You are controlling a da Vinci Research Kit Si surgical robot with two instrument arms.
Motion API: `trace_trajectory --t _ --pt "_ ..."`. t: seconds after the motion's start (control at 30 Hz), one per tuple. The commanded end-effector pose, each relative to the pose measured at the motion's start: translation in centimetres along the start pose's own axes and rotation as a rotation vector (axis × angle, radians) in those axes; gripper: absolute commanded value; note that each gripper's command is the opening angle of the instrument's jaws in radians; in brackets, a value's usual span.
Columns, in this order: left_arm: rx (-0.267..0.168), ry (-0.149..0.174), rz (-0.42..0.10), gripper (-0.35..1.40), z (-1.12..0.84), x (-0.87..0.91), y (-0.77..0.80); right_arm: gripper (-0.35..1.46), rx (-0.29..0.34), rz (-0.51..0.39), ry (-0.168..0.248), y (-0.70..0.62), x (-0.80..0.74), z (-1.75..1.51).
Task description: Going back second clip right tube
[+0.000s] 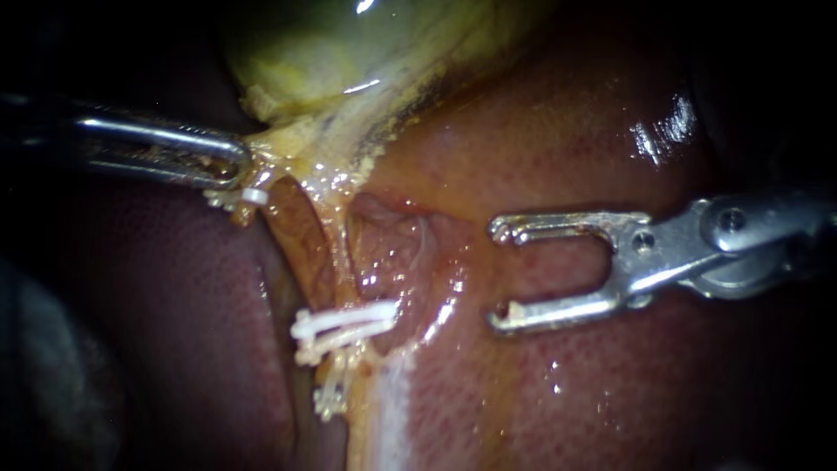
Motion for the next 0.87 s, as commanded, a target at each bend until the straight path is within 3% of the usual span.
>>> trace_trajectory --t 0.03,0.27,0.4,0.87 --pt "0.009 0.003 0.0 -0.35 0.06 -0.01 -0.01 0.5 -0.001 0.002 0.001 -0.01 -0.01 -0.01" --pt "-0.002 0.002 0.005 -0.35 0.48 -0.06 -0.08 0.5 -0.005 0.002 0.001 -0.02 -0.03 -0.07" --pt "-0.001 -0.008 0.011 -0.35 0.62 -0.12 -0.17 0.5 -0.005 0.002 0.001 -0.02 -0.03 -0.08" --pt "0.001 -0.01 0.014 -0.35 0.66 -0.15 -0.23 0.5 -0.003 0.001 0.001 -0.03 -0.05 -0.12"
